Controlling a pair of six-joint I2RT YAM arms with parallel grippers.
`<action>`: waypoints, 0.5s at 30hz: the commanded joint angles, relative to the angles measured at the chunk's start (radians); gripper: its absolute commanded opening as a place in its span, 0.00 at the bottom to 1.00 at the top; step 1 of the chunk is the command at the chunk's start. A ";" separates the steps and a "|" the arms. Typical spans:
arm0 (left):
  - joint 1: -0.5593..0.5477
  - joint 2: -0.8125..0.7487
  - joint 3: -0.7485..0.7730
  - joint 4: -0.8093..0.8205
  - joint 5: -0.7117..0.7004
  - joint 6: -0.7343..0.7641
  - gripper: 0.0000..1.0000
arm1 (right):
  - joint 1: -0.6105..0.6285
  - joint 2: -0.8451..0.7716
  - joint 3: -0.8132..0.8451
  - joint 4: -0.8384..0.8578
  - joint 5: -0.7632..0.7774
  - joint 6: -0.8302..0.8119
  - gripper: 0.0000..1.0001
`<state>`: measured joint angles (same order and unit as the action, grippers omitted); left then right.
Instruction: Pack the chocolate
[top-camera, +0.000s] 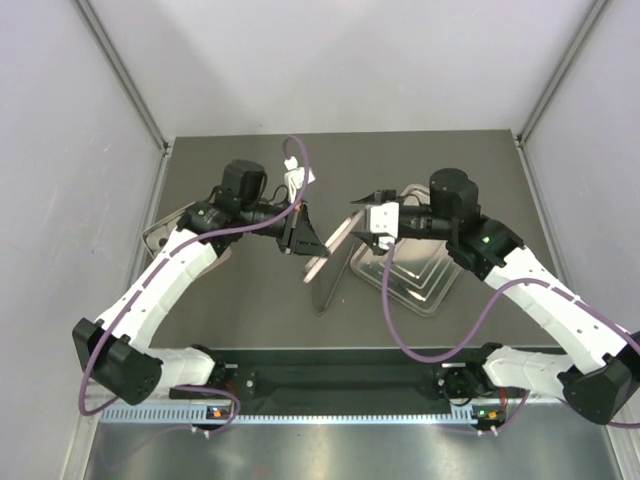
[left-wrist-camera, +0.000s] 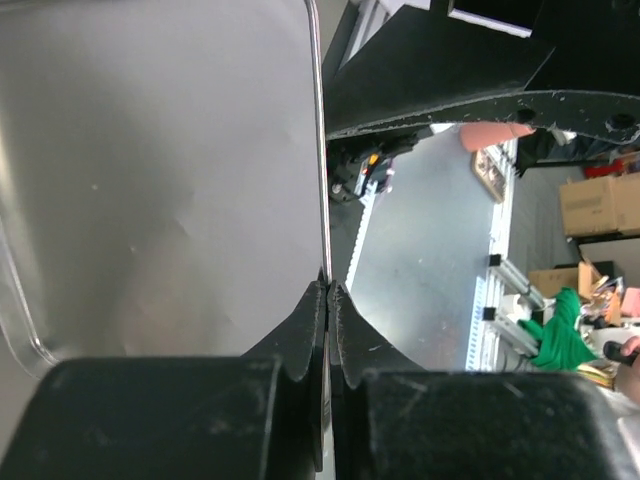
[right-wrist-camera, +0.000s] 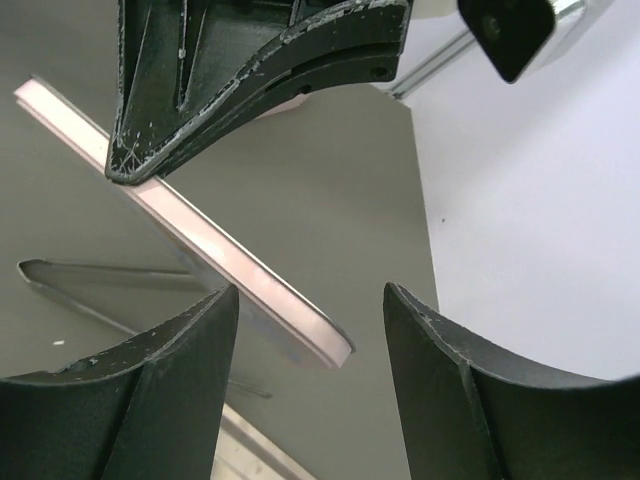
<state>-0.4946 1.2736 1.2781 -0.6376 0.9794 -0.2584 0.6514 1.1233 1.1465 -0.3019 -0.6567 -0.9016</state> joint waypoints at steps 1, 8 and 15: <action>-0.028 -0.010 0.041 -0.043 -0.011 0.091 0.00 | -0.010 0.015 0.042 -0.077 -0.046 -0.077 0.61; -0.029 0.043 0.087 -0.149 -0.068 0.209 0.00 | -0.010 0.015 0.001 -0.180 -0.118 -0.103 0.61; -0.029 0.067 0.099 -0.148 -0.065 0.232 0.00 | -0.009 0.020 -0.044 -0.226 -0.130 -0.131 0.57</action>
<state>-0.5240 1.3403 1.3235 -0.8021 0.8967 -0.0795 0.6510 1.1469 1.1187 -0.4915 -0.7197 -0.9958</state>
